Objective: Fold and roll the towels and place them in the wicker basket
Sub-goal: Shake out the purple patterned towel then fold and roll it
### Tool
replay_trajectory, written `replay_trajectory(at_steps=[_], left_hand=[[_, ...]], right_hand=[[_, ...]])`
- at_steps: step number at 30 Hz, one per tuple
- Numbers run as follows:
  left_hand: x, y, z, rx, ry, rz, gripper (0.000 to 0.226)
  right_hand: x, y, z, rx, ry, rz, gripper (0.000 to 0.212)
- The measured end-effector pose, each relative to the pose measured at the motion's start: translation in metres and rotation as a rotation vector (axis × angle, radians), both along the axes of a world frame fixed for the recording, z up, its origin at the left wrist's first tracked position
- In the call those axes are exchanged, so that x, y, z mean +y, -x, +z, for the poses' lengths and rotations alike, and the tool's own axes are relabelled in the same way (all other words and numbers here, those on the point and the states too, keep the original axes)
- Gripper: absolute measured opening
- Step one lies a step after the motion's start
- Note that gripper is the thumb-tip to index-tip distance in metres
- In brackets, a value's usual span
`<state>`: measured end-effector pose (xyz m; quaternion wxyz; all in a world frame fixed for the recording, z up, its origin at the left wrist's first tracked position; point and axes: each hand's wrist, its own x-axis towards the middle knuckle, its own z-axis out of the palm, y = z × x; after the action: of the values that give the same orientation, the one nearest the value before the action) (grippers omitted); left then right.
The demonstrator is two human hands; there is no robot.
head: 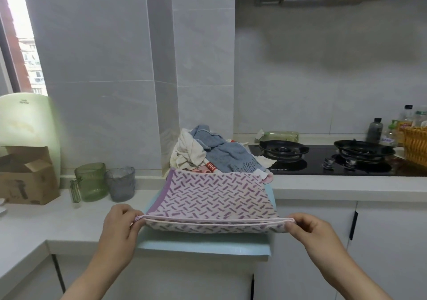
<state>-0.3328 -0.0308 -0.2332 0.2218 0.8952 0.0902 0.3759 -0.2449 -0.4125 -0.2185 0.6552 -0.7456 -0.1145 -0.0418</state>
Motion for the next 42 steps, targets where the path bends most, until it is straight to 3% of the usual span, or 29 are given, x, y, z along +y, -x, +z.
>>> replay_trajectory(at_steps=[4,9,14,21,29,42], left_hand=[[-0.008,0.008,0.001,-0.017,0.202,-0.052,0.023],[-0.02,0.01,0.009,-0.086,0.596,-0.07,0.012],[-0.026,0.026,0.021,-0.147,0.562,-0.069,0.015],[-0.028,0.057,0.028,-0.009,0.568,-0.133,0.022],[-0.022,0.07,0.034,-0.103,0.482,-0.077,0.018],[0.007,-0.037,0.045,0.133,0.548,-0.021,0.009]], right_hand=[[-0.003,-0.001,0.002,0.008,-0.003,0.018,0.017],[-0.004,0.002,0.007,0.013,-0.044,0.003,0.016],[-0.01,0.012,0.016,-0.022,-0.091,-0.008,0.015],[-0.022,0.033,0.027,-0.038,-0.084,-0.02,0.016],[-0.029,0.048,0.034,-0.037,-0.03,0.032,0.017],[0.012,-0.07,0.023,0.073,0.128,-0.018,0.021]])
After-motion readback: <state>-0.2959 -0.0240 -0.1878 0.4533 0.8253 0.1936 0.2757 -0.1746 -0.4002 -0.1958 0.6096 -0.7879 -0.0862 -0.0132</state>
